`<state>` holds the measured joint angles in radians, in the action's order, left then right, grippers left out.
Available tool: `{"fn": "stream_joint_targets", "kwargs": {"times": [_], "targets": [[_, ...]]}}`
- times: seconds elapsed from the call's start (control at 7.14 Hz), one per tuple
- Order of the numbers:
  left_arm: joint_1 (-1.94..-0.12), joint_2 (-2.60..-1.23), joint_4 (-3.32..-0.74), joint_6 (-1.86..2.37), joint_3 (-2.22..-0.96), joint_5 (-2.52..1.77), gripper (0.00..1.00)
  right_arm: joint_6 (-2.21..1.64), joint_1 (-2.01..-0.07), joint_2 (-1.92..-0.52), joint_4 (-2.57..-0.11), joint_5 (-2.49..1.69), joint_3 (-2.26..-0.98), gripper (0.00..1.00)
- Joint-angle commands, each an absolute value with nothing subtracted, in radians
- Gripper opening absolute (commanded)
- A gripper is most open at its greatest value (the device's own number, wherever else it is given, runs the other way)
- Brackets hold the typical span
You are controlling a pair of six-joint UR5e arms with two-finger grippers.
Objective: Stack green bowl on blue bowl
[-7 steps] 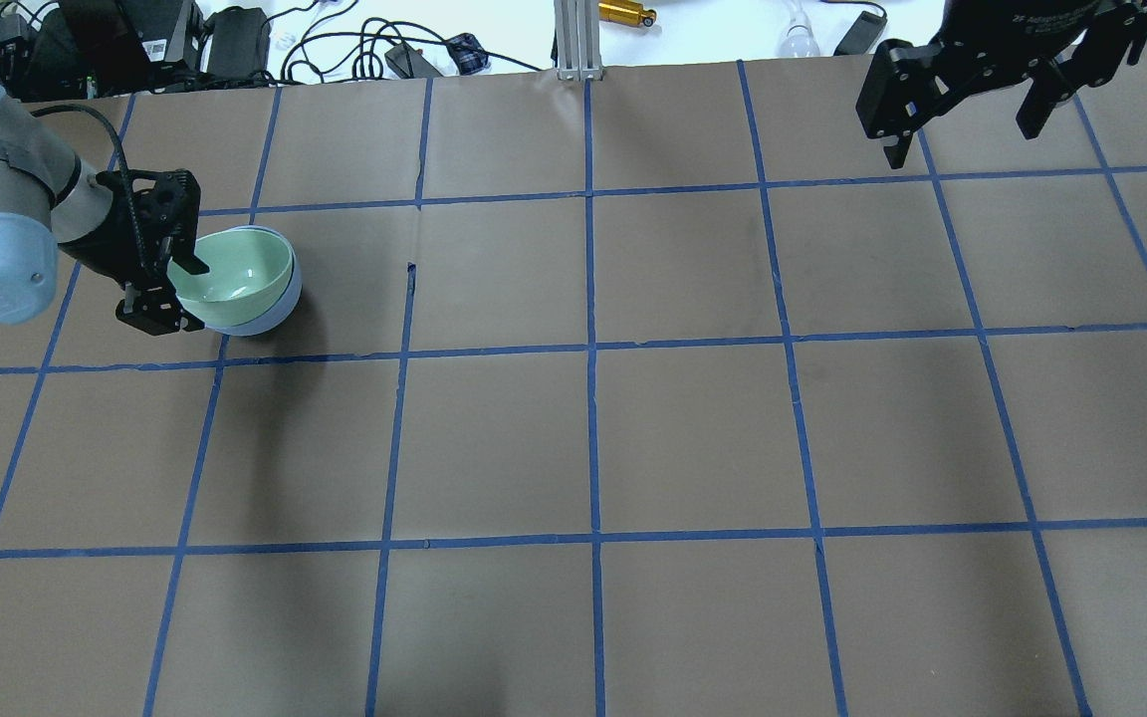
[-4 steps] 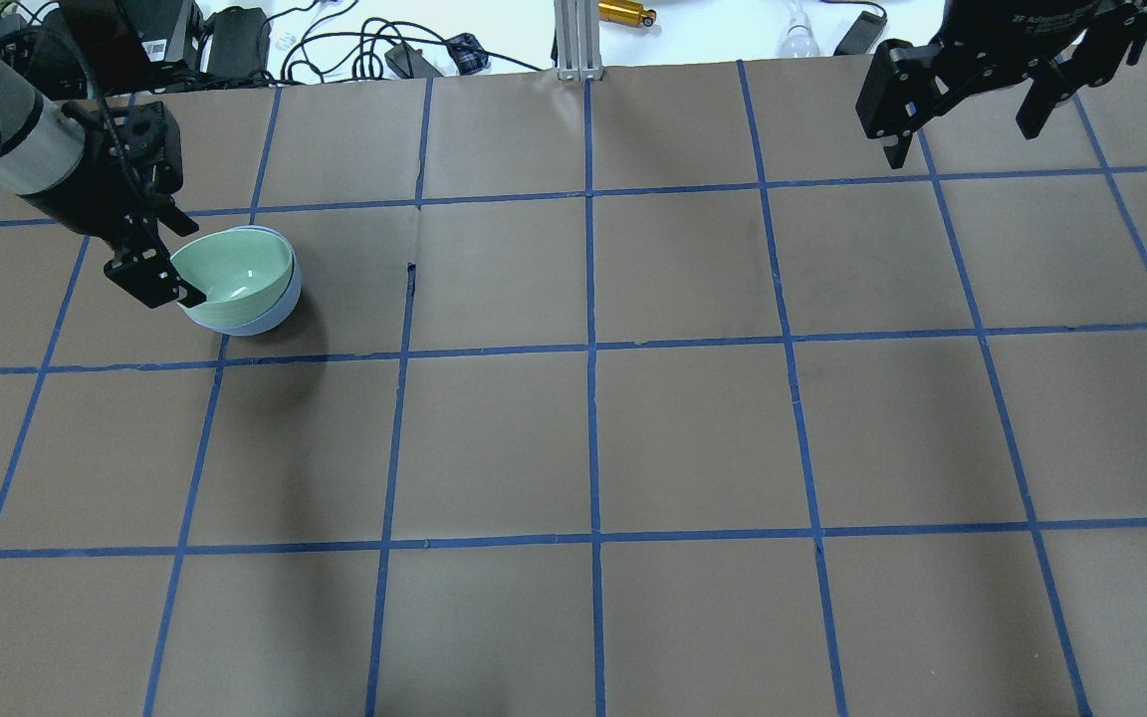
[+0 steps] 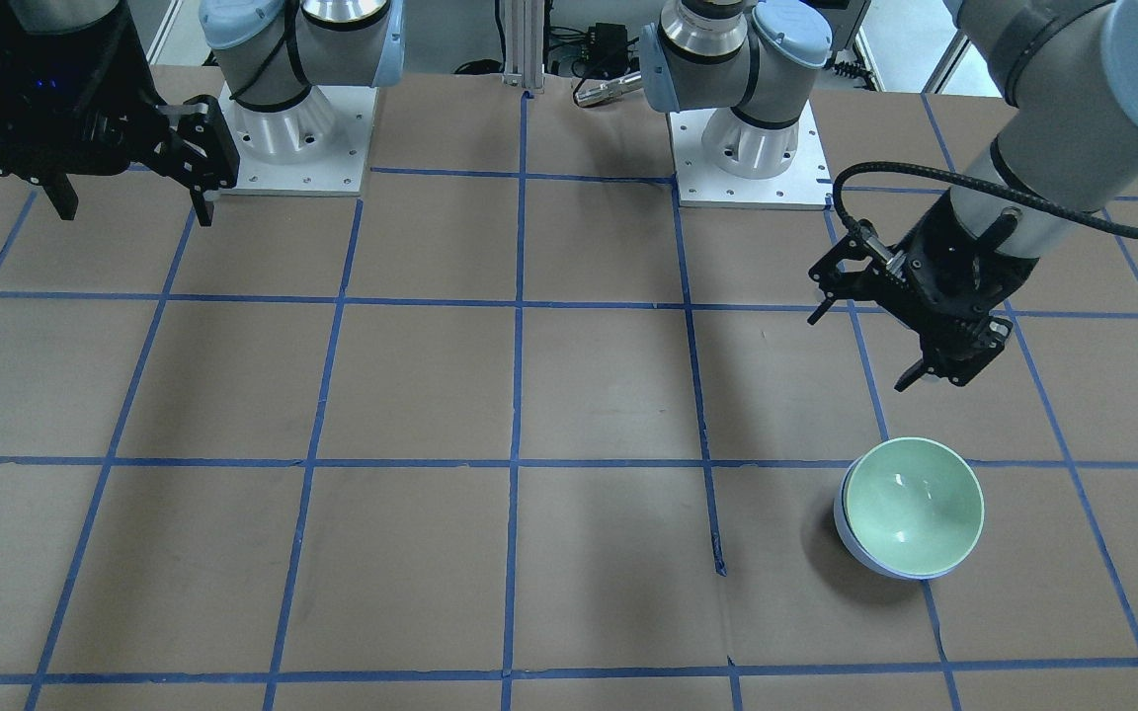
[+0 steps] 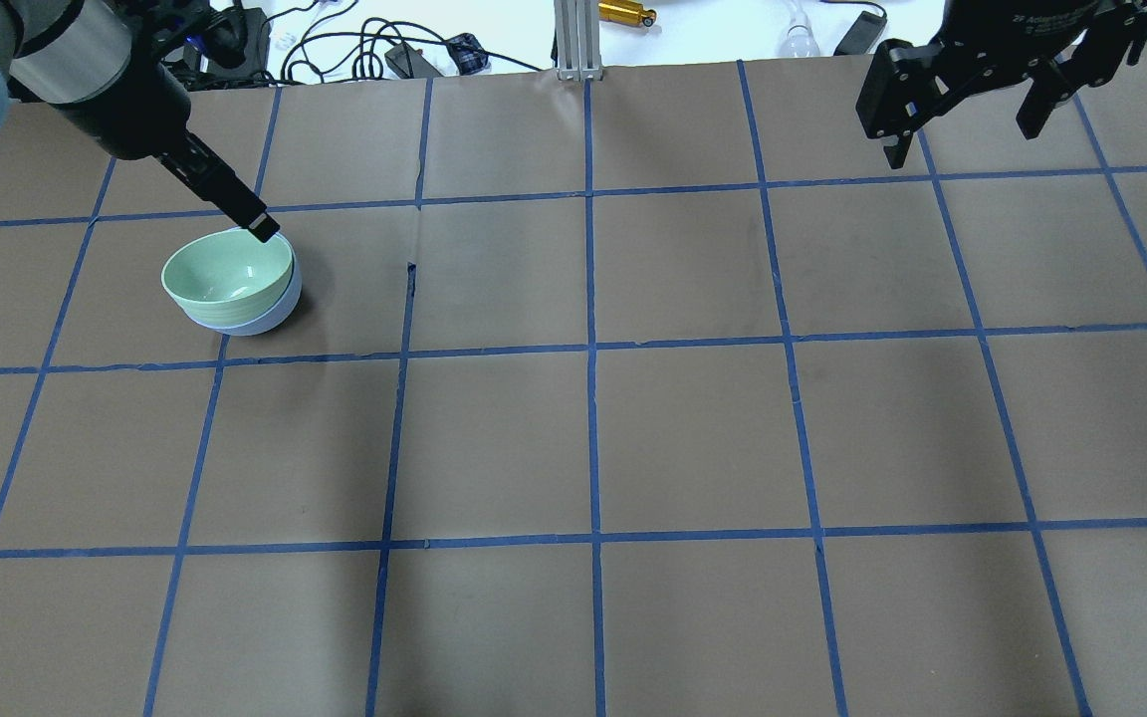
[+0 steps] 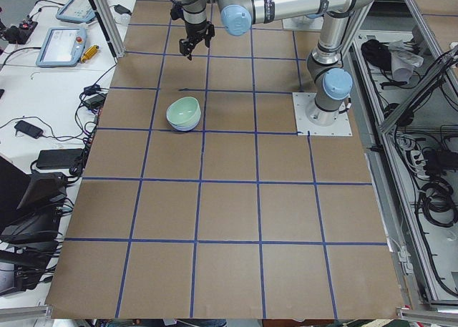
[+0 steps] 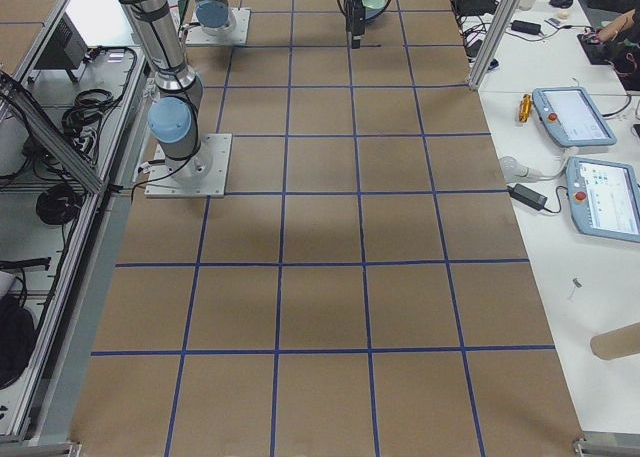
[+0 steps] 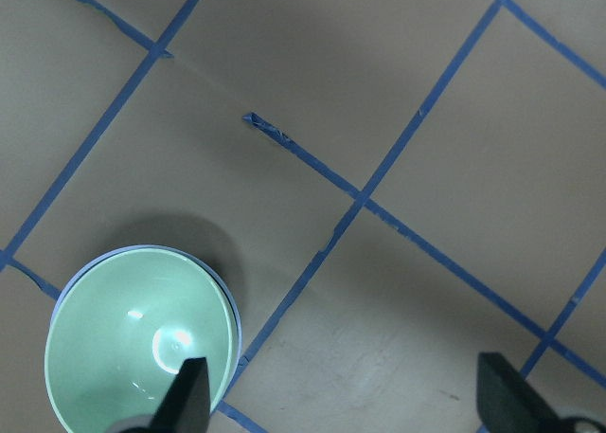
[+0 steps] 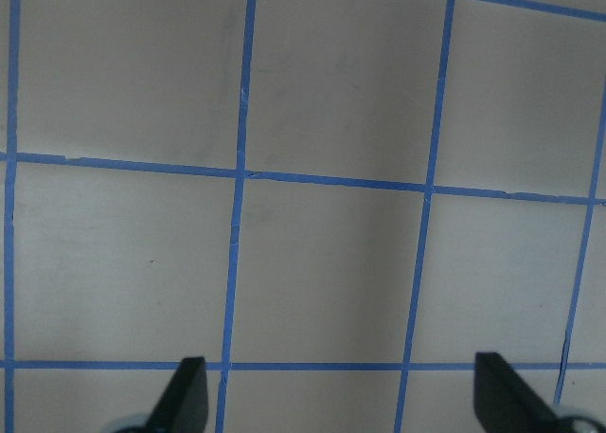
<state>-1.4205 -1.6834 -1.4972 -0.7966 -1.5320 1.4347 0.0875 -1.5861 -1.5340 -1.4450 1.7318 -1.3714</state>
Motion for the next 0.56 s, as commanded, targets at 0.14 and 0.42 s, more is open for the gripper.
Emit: {"fn": "stream_joint_targets", "kwargs": {"times": [0.14,0.42], "targets": [[-1.612,-1.655,-1.489,-0.262,-1.539,1.578,1.0,0.087,-1.586,-1.534,-1.445,1.732,-1.371,1.0],[-1.614,-1.599,-1.534,-0.151,-1.54,1.591,1.0,0.087,-1.586,-1.534,-1.445,1.732,-1.371,1.0]]}}
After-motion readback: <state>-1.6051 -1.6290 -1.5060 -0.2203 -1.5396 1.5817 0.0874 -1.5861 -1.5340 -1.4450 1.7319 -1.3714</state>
